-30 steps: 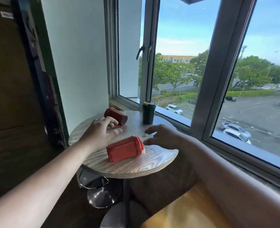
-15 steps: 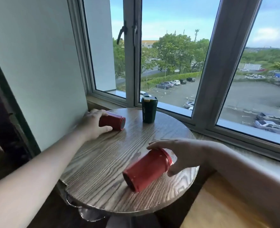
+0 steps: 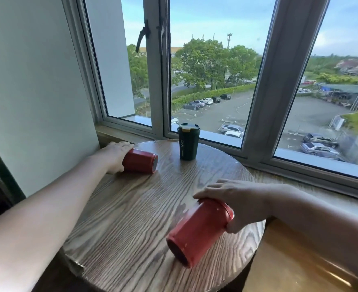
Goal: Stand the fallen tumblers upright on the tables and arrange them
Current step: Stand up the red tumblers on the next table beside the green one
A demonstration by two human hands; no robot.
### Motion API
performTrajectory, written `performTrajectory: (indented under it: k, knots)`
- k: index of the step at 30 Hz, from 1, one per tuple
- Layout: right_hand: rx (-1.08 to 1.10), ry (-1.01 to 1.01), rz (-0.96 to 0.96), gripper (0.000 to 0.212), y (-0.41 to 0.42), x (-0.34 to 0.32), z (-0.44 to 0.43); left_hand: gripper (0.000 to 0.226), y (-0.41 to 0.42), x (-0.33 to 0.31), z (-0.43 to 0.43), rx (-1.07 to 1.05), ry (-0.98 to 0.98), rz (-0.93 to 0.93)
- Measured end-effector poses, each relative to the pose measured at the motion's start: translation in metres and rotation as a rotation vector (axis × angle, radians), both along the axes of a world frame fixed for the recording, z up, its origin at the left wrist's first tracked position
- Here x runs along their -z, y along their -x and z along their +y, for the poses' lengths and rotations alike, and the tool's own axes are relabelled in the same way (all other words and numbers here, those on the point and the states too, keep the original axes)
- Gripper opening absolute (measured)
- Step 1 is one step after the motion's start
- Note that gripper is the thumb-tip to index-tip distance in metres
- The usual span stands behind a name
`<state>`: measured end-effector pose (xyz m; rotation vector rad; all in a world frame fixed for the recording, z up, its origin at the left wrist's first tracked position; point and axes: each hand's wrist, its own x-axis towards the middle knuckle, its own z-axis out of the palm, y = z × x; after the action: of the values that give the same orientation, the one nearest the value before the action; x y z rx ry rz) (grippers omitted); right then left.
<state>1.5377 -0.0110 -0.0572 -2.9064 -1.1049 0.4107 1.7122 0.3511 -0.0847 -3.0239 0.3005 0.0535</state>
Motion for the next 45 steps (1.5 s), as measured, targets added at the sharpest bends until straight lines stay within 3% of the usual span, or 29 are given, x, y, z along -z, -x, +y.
performTrajectory:
  k: [11, 18, 29, 36, 41, 45]
  knots:
    - [0.071, -0.159, 0.055, 0.089, -0.02, 0.005, -0.006, 0.087, -0.014, 0.005, 0.0, 0.019, 0.072, -0.04]
    - [0.099, -0.343, 0.015, 0.091, -0.053, -0.038, 0.005, 0.089, -0.018, 0.006, 0.002, 0.013, 0.054, -0.028]
    - [0.058, -0.23, -0.048, 0.094, -0.079, -0.035, 0.042, 0.095, -0.02, 0.005, 0.004, -0.016, 0.071, 0.001]
    - [0.101, -0.284, -0.024, 0.097, -0.074, -0.029, 0.03, 0.086, -0.011, 0.0, 0.009, 0.017, 0.185, -0.01]
    - [0.215, -0.371, -0.028, 0.099, -0.067, -0.028, 0.029, 0.082, 0.003, -0.013, 0.003, -0.018, 0.472, -0.004]
    - [0.315, -0.332, -0.095, 0.104, -0.065, -0.029, 0.029, 0.076, 0.019, -0.044, -0.02, 0.091, 0.562, -0.109]
